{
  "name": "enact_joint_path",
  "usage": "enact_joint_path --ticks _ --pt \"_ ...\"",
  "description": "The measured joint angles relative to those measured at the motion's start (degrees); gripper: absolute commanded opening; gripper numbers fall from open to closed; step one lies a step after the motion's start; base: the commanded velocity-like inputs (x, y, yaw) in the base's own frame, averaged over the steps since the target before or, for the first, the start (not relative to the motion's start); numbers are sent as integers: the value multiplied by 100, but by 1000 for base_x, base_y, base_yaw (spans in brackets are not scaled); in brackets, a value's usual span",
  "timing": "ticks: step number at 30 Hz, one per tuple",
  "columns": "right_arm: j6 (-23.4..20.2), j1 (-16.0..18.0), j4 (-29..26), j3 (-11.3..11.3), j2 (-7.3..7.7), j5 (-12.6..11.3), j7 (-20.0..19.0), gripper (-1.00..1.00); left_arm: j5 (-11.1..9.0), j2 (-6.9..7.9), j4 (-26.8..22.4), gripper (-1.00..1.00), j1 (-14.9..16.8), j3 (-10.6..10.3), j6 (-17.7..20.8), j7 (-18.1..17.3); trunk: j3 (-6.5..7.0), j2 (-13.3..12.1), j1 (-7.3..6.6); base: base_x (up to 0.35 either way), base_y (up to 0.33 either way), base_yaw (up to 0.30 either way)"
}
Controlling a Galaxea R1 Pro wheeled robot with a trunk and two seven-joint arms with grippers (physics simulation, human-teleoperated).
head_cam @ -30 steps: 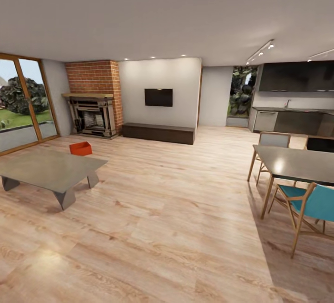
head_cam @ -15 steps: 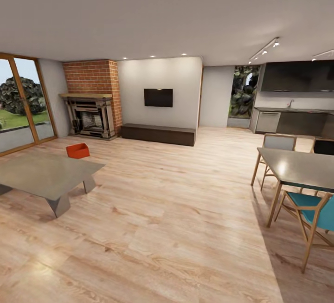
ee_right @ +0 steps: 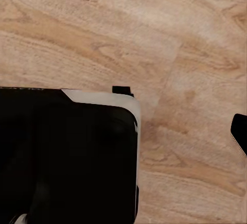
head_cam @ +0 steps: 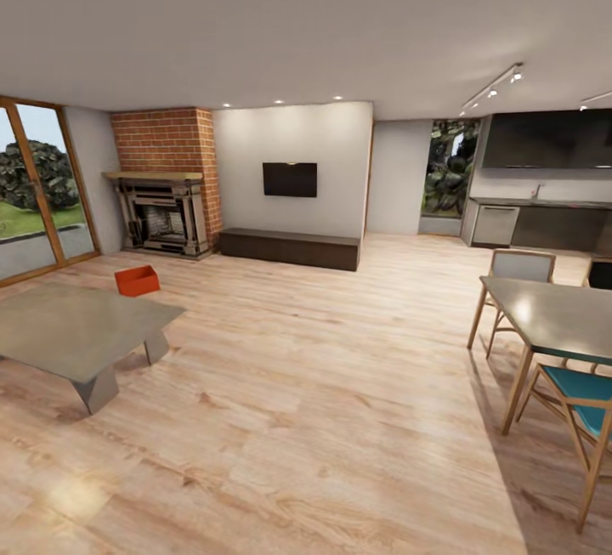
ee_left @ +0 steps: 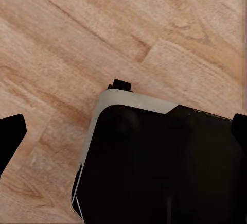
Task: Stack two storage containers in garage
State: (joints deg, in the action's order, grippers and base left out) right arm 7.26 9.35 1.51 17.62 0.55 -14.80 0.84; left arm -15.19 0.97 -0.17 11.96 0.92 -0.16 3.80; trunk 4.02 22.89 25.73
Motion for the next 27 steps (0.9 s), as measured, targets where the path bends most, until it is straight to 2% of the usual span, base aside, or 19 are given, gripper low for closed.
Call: enact_joint_path --ticks 27 --pt "0 1 0 0 0 0 0 100 0 0 0 100 -1 -2 3 1 0 0 0 323 0 0"
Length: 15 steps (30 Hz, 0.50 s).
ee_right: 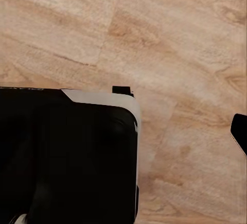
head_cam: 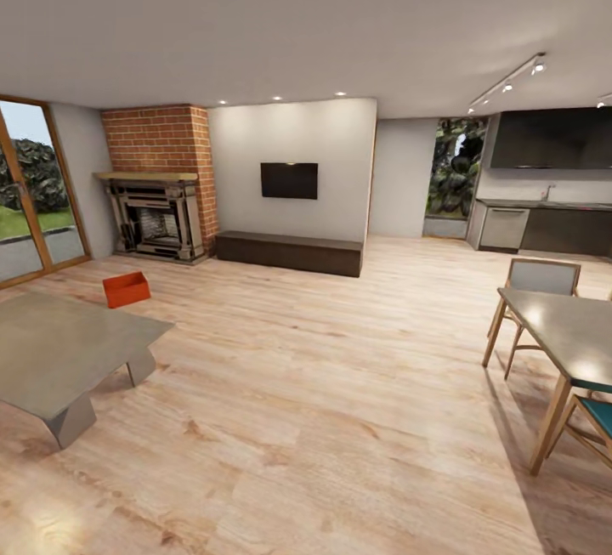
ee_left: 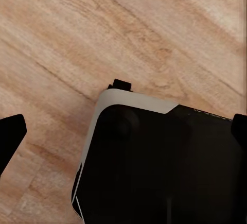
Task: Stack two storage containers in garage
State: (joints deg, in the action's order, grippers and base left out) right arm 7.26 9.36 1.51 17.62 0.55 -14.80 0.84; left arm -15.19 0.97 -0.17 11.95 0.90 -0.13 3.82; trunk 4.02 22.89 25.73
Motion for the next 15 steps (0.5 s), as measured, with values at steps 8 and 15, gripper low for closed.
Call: enact_joint_path --ticks 8,15 --pt "0 0 0 0 0 0 0 100 0 0 0 100 0 0 -1 1 0 0 0 323 0 0" --pt "1 0 0 0 0 0 0 100 0 -2 0 100 0 0 0 -1 0 0 0 323 0 0"
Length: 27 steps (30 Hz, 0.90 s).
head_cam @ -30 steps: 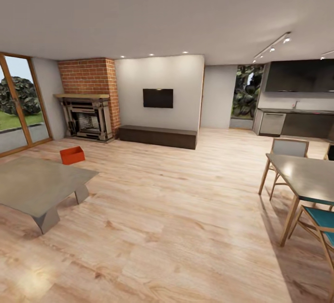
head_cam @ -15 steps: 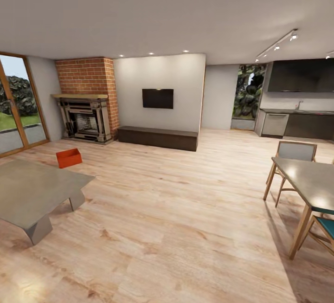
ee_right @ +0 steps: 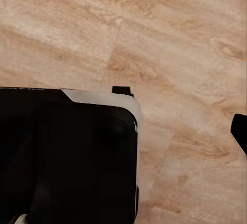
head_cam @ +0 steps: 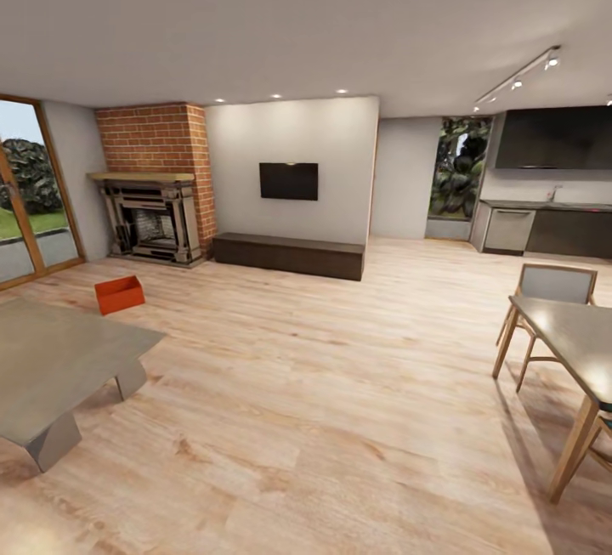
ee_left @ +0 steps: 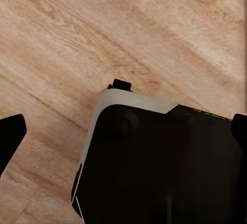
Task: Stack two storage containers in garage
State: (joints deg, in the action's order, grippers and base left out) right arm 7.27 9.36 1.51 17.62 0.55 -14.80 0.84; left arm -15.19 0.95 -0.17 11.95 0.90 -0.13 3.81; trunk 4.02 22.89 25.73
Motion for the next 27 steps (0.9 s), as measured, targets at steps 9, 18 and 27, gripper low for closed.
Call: enact_joint_path --ticks 9,18,27 --pt "-1 -1 0 0 0 0 0 100 0 2 0 100 0 0 0 0 0 0 0 323 0 0" --pt "-1 0 0 0 0 0 0 100 0 2 0 100 1 0 0 0 0 0 0 323 0 0" --pt "-1 0 0 0 0 0 0 100 0 2 0 100 0 0 -2 -2 0 0 0 323 0 0"
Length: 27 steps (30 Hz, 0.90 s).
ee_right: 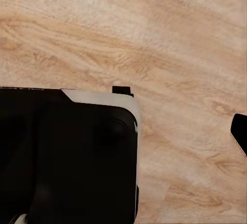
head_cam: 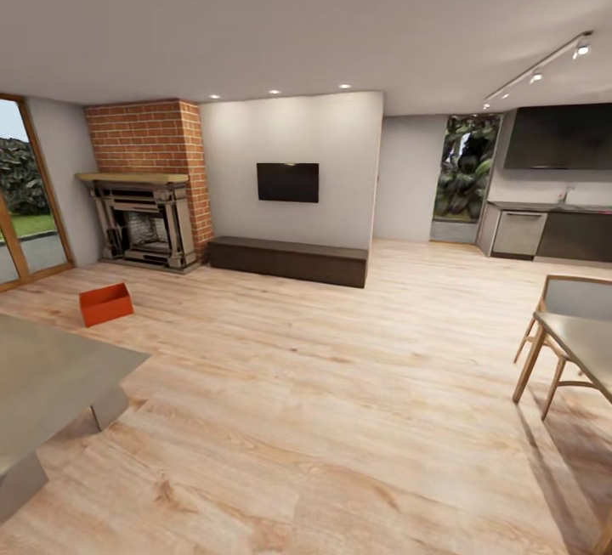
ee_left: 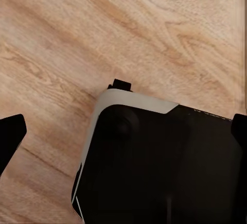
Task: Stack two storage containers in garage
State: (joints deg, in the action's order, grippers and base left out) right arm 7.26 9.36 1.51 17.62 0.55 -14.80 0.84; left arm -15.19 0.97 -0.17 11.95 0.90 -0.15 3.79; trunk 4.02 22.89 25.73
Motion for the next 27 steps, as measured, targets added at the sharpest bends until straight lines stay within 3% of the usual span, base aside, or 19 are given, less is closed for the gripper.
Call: enact_joint_path --ticks 27 --pt "0 0 0 0 0 0 0 100 2 -1 0 100 1 3 -1 3 0 0 0 323 0 0"
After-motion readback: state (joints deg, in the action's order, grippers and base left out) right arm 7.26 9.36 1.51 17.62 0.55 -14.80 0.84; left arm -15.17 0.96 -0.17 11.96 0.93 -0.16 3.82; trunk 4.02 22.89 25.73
